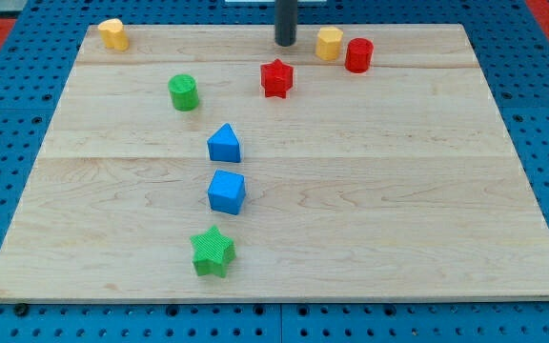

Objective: Place hexagon to the top right of red star

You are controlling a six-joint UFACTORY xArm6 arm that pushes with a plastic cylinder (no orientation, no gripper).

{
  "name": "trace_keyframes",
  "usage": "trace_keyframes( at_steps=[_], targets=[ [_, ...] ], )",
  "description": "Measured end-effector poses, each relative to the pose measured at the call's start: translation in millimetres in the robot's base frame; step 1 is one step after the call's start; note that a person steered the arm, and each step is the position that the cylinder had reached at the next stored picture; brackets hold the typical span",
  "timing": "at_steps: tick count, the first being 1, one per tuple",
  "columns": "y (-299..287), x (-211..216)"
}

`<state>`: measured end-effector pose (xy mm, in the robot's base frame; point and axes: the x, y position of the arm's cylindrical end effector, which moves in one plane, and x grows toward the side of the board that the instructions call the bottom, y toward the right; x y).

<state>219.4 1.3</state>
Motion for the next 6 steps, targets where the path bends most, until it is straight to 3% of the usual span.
trace_keyframes(
  at_steps=[1, 2, 3, 5, 6],
  targets=[
    [65.4, -24.7],
    [106.0, -17.2],
    [65.3, 14.8],
    [68.9, 53.6],
    [68.9, 53.6]
  ],
)
